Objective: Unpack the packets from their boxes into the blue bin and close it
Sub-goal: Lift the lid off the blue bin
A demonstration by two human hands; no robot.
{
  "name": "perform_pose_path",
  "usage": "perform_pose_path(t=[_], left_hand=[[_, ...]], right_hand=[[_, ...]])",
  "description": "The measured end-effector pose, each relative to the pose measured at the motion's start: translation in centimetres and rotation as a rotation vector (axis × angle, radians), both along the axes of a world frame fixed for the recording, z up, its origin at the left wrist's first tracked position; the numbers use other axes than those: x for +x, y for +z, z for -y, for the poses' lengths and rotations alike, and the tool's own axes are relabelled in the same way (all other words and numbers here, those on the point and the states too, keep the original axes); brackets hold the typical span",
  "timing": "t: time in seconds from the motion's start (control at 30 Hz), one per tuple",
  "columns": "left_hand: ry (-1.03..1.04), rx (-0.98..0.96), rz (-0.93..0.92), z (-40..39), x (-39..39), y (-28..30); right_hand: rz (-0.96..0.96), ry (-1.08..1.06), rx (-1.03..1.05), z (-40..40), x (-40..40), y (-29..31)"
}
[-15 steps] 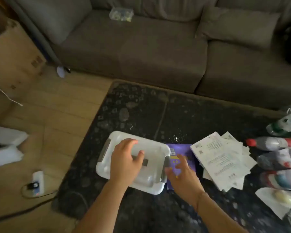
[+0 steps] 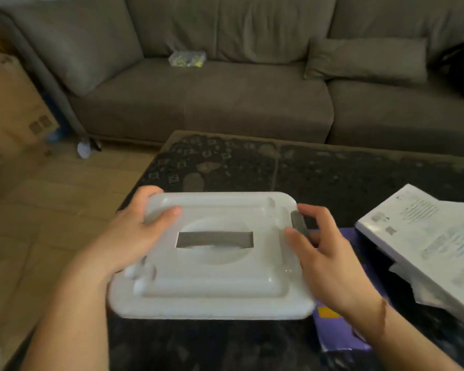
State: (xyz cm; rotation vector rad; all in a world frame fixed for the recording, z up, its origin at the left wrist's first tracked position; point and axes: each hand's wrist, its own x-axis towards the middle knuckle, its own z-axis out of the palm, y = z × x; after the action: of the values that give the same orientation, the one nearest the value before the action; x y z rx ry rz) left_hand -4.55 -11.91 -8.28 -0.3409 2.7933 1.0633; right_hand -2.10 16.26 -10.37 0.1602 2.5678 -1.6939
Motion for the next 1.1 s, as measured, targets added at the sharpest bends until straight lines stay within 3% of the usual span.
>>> perform_pose_path(t=[0.17, 0.3, 0.47, 0.7, 1.0, 1.1], left_hand=[[0.028, 0.278, -0.099, 1.1, -0.5, -1.4], [0.049, 0.282, -0.166, 0.8, -0.7, -1.8], [0.084, 0.331, -0.113, 0.5, 0.1, -1.0], [0.285, 0.212, -0.1, 1.2, 5.1, -0.7], [0.239, 0.063, -0.136, 1.7, 15.4, -0.9], [0.158, 0.007, -0.073, 2.0, 16.4, -0.6]], right_hand=[[-0.025, 0.048, -0.017, -0.4, -1.4, -0.8], [-0.033, 0.078, 0.025, -0.3, -2.3, -0.7], [-0.019, 0.082, 0.083, 0.2, -2.5, -0.3], [0.01, 0.104, 0.174, 1.4, 0.5, 0.6], [0.019, 0.227, 0.293, 2.0, 9.0, 0.9], [0.02, 0.216, 0.339, 1.7, 10.2, 1.2]])
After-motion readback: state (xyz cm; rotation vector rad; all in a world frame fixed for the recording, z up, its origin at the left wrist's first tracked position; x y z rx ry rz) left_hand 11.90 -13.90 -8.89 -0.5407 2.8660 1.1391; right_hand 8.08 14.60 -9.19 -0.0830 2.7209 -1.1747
